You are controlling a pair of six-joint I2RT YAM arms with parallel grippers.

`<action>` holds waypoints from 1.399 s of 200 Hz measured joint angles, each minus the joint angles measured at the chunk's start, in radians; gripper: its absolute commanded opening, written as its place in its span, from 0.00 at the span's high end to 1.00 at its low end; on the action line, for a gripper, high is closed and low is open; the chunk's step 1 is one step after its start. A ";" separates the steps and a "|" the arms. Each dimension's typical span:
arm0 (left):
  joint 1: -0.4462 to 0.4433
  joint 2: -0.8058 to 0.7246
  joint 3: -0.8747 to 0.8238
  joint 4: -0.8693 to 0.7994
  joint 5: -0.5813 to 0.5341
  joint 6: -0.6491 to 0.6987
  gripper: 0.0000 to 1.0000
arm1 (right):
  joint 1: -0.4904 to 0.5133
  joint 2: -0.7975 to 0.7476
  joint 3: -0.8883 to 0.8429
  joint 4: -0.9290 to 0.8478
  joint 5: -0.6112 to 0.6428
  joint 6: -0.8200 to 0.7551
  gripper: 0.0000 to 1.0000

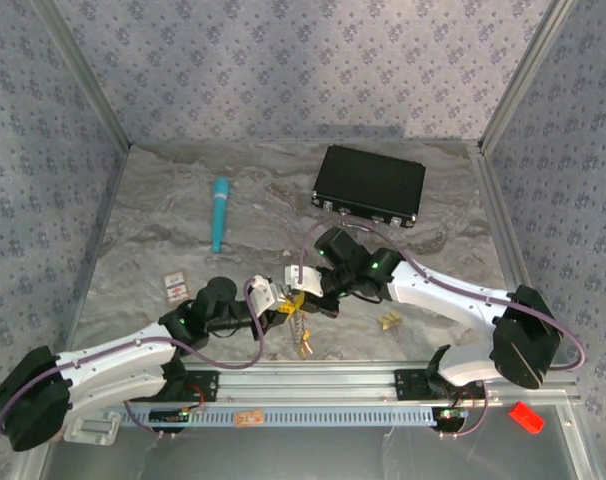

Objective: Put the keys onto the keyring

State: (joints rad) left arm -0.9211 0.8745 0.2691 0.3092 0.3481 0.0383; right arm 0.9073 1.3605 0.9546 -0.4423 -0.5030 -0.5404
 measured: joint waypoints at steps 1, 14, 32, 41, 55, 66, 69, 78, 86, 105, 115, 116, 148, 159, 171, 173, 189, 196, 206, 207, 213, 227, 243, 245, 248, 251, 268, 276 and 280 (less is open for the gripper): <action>0.000 0.000 0.000 0.000 0.000 0.005 1.00 | 0.000 0.000 0.000 0.000 0.000 0.000 1.00; 0.000 0.000 0.001 0.000 0.004 0.006 1.00 | -0.009 -0.006 -0.006 0.007 -0.007 0.008 0.82; 0.000 -0.003 0.001 0.005 0.004 0.006 1.00 | -0.042 -0.045 -0.061 0.072 -0.051 0.051 0.69; 0.000 -0.003 0.000 0.009 0.004 0.006 1.00 | -0.064 -0.069 -0.093 0.106 -0.076 0.073 0.68; 0.000 -0.009 -0.008 0.026 0.004 0.005 1.00 | -0.090 -0.092 -0.133 0.163 -0.111 0.110 0.67; 0.000 -0.016 -0.015 0.034 0.004 0.005 1.00 | -0.095 -0.094 -0.155 0.207 -0.135 0.135 0.66; 0.000 -0.017 -0.016 0.034 0.004 0.005 1.00 | -0.095 -0.093 -0.159 0.216 -0.141 0.144 0.66; 0.000 -0.018 -0.016 0.040 0.004 0.005 1.00 | -0.094 -0.089 -0.170 0.244 -0.157 0.160 0.66; 0.000 -0.018 -0.016 0.045 0.004 0.005 1.00 | -0.092 -0.084 -0.175 0.262 -0.168 0.171 0.66; 0.000 -0.018 -0.017 0.057 0.004 0.005 1.00 | -0.089 -0.065 -0.180 0.300 -0.187 0.191 0.71; 0.001 -0.018 -0.018 0.057 0.003 0.005 1.00 | -0.089 -0.056 -0.180 0.312 -0.197 0.194 0.76; 0.001 -0.018 -0.018 0.057 0.002 0.005 1.00 | -0.089 -0.056 -0.180 0.312 -0.198 0.195 0.77; 0.005 -0.018 -0.028 0.058 -0.001 -0.002 0.95 | -0.089 -0.042 -0.180 0.316 -0.214 0.202 1.00; 0.005 -0.019 -0.028 0.057 -0.004 -0.009 0.80 | -0.089 -0.042 -0.180 0.314 -0.212 0.195 1.00; 0.005 -0.023 -0.028 0.057 -0.016 -0.017 0.74 | -0.086 -0.042 -0.175 0.298 -0.208 0.188 1.00; 0.005 -0.024 -0.028 0.057 -0.018 -0.014 0.74 | -0.085 -0.042 -0.175 0.294 -0.208 0.186 1.00; 0.005 -0.035 -0.028 0.049 -0.027 -0.013 0.73 | -0.074 -0.042 -0.151 0.242 -0.182 0.159 1.00; 0.005 -0.038 -0.027 0.044 -0.027 -0.013 0.74 | -0.066 -0.042 -0.135 0.213 -0.165 0.144 1.00; 0.005 -0.041 -0.025 0.030 -0.031 -0.013 0.75 | -0.054 -0.040 -0.111 0.169 -0.141 0.121 1.00; 0.005 -0.041 -0.025 0.029 -0.031 -0.013 0.75 | -0.052 -0.039 -0.106 0.163 -0.138 0.117 1.00; 0.005 -0.041 -0.024 0.023 -0.031 -0.013 0.75 | -0.043 -0.036 -0.090 0.137 -0.123 0.102 1.00; 0.005 -0.041 -0.020 0.011 -0.030 -0.012 0.77 | -0.026 -0.025 -0.055 0.090 -0.090 0.074 1.00; 0.004 -0.040 -0.017 0.002 -0.027 -0.012 0.80 | -0.012 -0.013 -0.029 0.053 -0.066 0.049 1.00; 0.005 -0.040 -0.017 0.002 -0.026 -0.012 0.81 | -0.010 -0.012 -0.026 0.049 -0.063 0.046 1.00; 0.005 -0.040 -0.017 0.001 -0.026 -0.013 0.82 | -0.008 -0.010 -0.023 0.045 -0.059 0.043 1.00; 0.005 -0.040 -0.016 0.001 -0.026 -0.012 0.83 | -0.004 -0.008 -0.018 0.039 -0.053 0.040 1.00; 0.004 -0.040 -0.016 -0.004 -0.017 -0.011 0.92 | 0.010 0.006 0.004 0.013 -0.027 0.023 1.00; 0.004 -0.040 -0.016 -0.009 -0.010 -0.006 0.97 | 0.012 0.011 0.010 0.008 -0.019 0.019 1.00; 0.004 -0.040 -0.016 -0.011 -0.003 -0.003 0.99 | 0.013 0.011 0.011 0.008 -0.016 0.018 1.00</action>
State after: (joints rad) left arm -0.9173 0.8341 0.2527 0.2985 0.3450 0.0349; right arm 0.9199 1.3720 0.9653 -0.4347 -0.5190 -0.5220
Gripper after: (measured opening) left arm 0.073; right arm 0.051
